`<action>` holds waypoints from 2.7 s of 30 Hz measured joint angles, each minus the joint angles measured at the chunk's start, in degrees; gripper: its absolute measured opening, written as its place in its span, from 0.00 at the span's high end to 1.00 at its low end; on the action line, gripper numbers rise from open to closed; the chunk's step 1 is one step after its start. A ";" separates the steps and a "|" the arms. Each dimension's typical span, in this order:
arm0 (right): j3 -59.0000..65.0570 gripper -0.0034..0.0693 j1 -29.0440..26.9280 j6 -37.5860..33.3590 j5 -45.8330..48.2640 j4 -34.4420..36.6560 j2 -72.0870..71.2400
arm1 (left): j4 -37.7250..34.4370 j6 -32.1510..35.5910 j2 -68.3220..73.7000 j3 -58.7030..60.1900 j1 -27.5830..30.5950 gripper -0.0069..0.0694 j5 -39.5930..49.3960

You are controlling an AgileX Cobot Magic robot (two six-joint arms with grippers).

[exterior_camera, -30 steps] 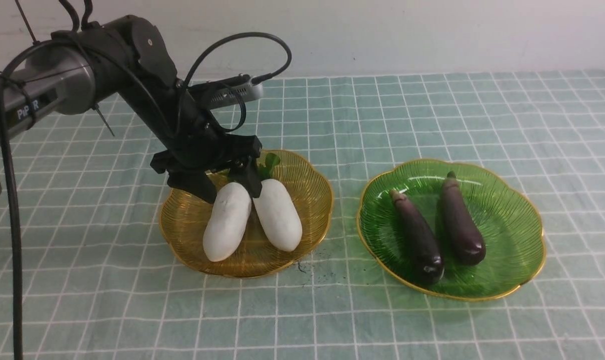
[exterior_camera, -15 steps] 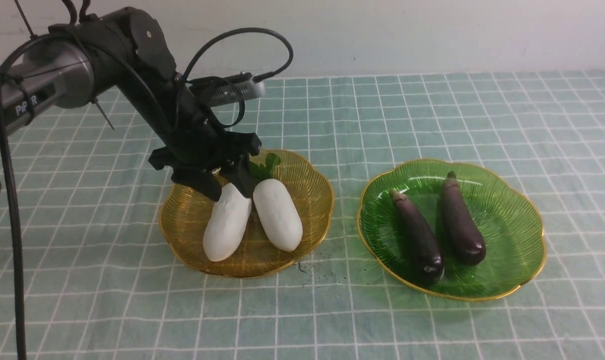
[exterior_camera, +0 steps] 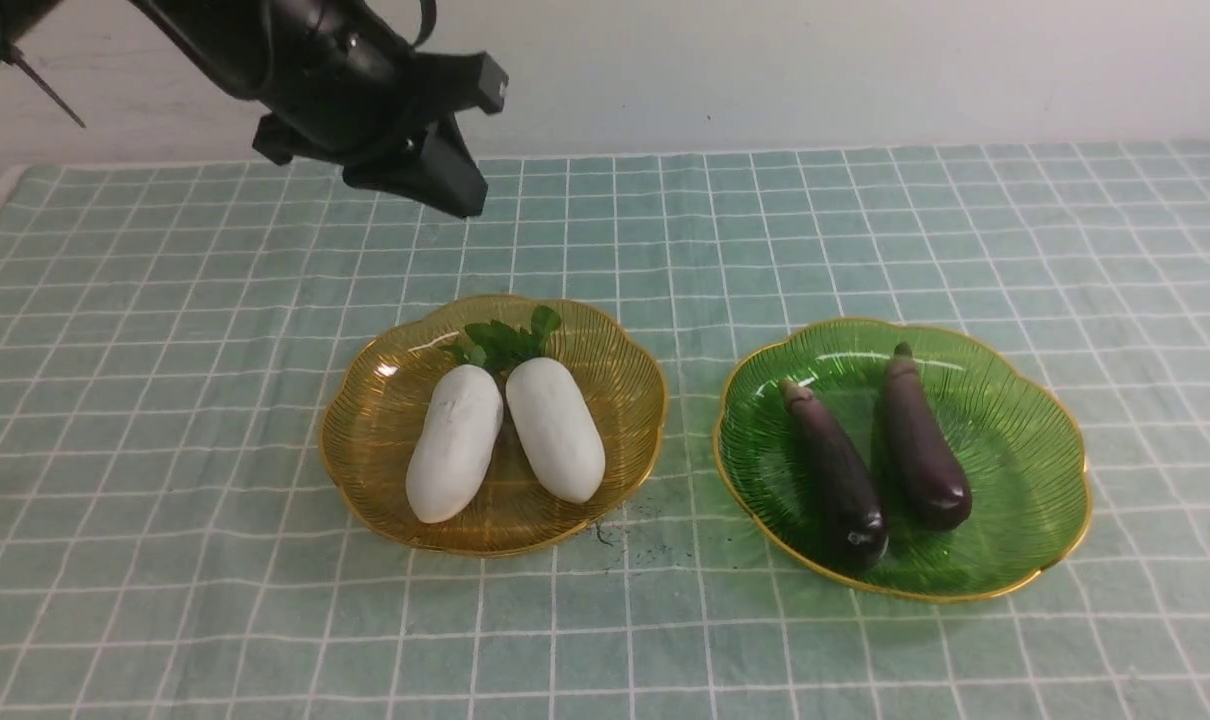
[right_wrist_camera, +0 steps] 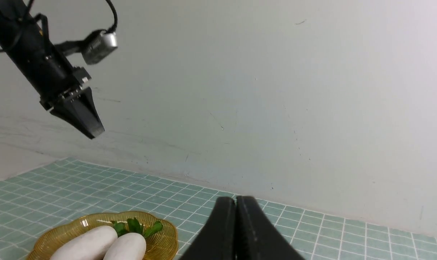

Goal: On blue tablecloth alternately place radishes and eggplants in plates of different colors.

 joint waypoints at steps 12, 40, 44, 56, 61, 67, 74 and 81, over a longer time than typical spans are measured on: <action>3.67 0.97 0.00 -0.11 -1.63 4.71 -0.13 | -0.61 -0.29 -7.05 -0.05 0.00 0.92 0.98; 21.72 0.97 -29.91 -0.14 -1.17 19.71 -0.51 | 4.65 0.58 -6.79 0.15 0.00 0.92 1.04; 21.72 0.97 -31.39 -0.14 -1.17 19.71 -0.51 | 4.76 0.65 -6.79 0.15 0.00 0.92 1.04; 21.72 0.97 -31.40 -0.14 -1.17 19.78 -0.51 | -0.69 2.73 -15.88 0.22 -1.01 0.92 1.21; 21.72 0.97 -31.40 -0.75 -1.15 19.72 -0.51 | 4.12 2.79 -22.03 0.22 -1.01 0.92 1.49; 21.72 0.97 -31.40 -6.80 -1.03 19.19 -0.51 | 8.63 2.79 -28.58 3.57 -1.01 0.92 2.03; 21.67 0.97 -31.40 -10.09 -0.95 19.19 -0.51 | 8.80 2.79 -29.69 10.86 -1.01 0.92 2.39; 21.67 0.97 -31.40 -10.47 -0.88 19.19 -0.55 | 9.16 2.79 -29.47 16.60 -1.01 0.92 2.39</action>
